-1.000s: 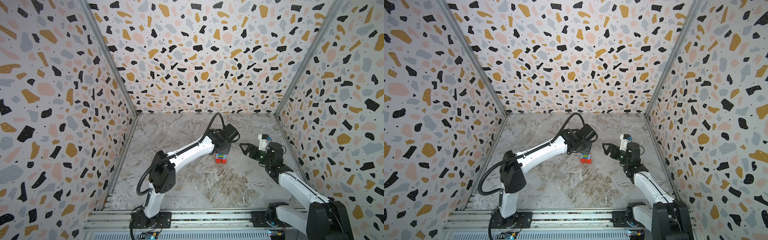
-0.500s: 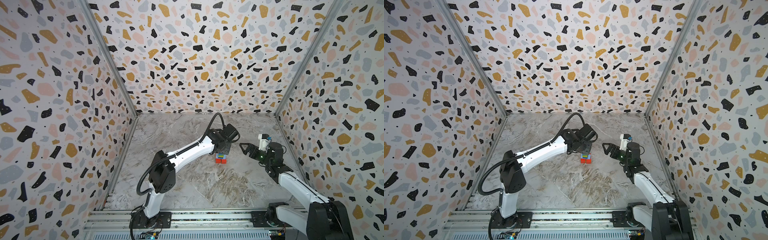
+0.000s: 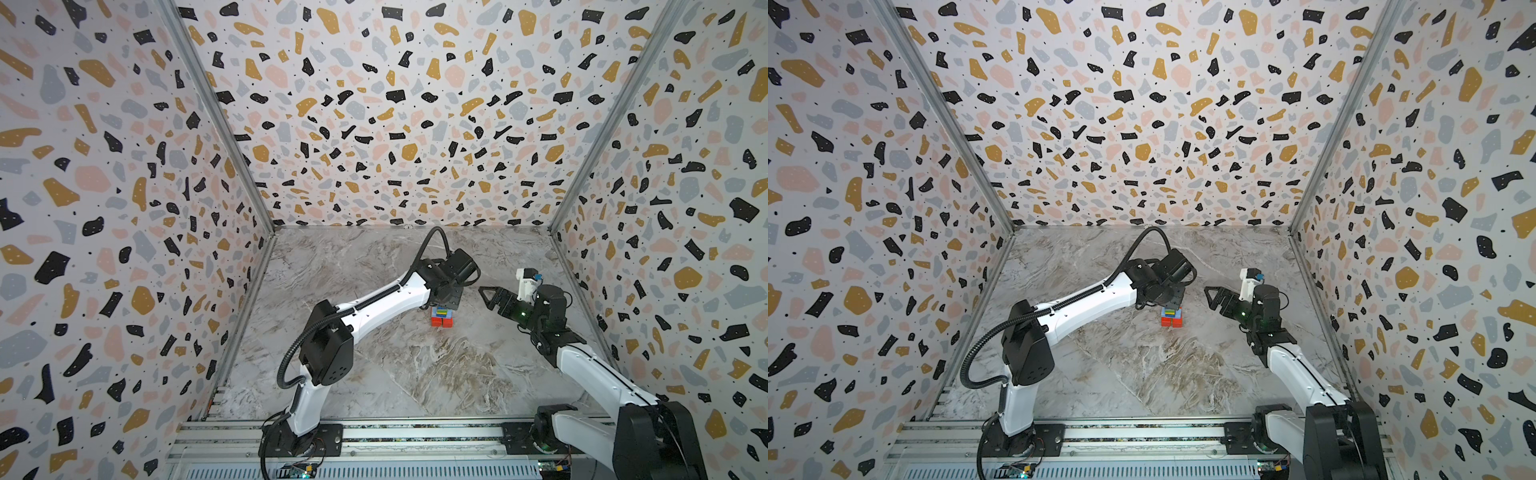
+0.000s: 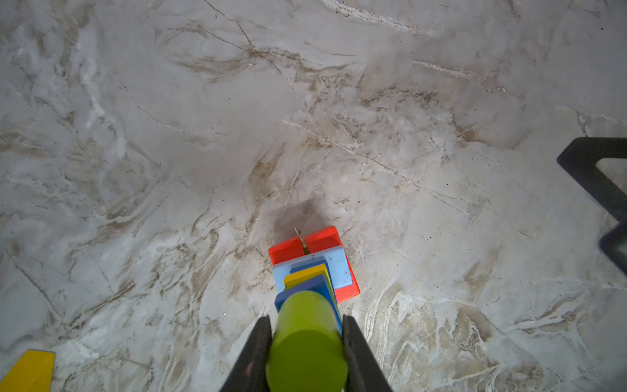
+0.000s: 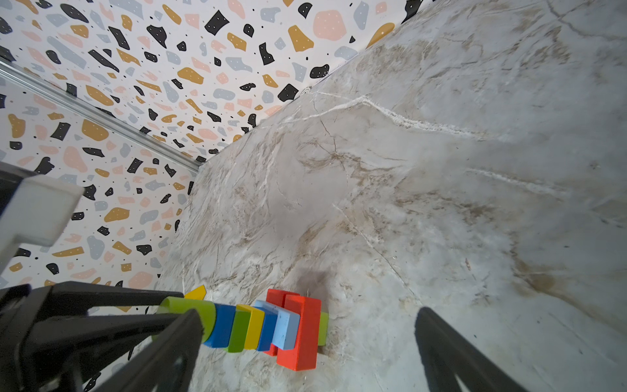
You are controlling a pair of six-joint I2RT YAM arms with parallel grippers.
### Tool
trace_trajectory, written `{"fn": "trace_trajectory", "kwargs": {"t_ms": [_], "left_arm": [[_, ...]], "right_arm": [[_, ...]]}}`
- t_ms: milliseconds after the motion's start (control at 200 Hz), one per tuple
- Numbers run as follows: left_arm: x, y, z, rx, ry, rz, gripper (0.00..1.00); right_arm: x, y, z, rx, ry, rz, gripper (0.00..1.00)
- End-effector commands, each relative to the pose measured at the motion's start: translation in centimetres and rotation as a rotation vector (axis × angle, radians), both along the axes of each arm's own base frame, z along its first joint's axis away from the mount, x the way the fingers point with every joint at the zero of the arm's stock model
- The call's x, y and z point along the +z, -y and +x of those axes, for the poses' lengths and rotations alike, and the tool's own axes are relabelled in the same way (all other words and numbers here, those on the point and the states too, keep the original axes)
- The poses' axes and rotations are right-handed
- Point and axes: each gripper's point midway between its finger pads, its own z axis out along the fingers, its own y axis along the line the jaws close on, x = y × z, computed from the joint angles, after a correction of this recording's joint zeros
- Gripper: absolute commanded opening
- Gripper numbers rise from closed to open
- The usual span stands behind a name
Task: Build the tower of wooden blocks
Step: 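Lower the green cylinder onto the blue cube with the left gripper, then open the left gripper and withdraw it from the stack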
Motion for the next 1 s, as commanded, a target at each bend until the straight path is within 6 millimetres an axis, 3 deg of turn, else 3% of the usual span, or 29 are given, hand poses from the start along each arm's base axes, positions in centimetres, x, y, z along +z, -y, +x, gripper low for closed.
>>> {"fn": "trace_trajectory", "kwargs": {"t_ms": [0,265,425,746,886,996], "left_arm": [[-0.4,0.3,0.1,0.004,-0.009,-0.002,0.08],[-0.1,0.1,0.1,0.006,-0.005,0.003,0.09],[0.0,-0.1,-0.1,0.003,-0.009,0.006,0.19],[1.0,-0.5,0.1,0.013,0.017,0.003,0.57],[2.2,-0.6,0.4,0.024,0.045,-0.008,0.70],[3.8,-1.0,0.7,0.040,0.087,-0.014,0.88]], "right_arm": [[0.3,0.0,0.0,0.003,0.011,0.011,0.99],[0.3,0.0,0.0,0.004,0.012,0.012,0.99],[0.3,0.0,0.1,0.003,0.012,0.013,0.99],[0.3,0.0,0.1,0.002,0.014,0.012,0.99],[0.3,0.0,0.1,0.000,0.014,0.010,0.99],[0.4,0.0,0.0,0.004,0.019,0.006,0.99]]}}
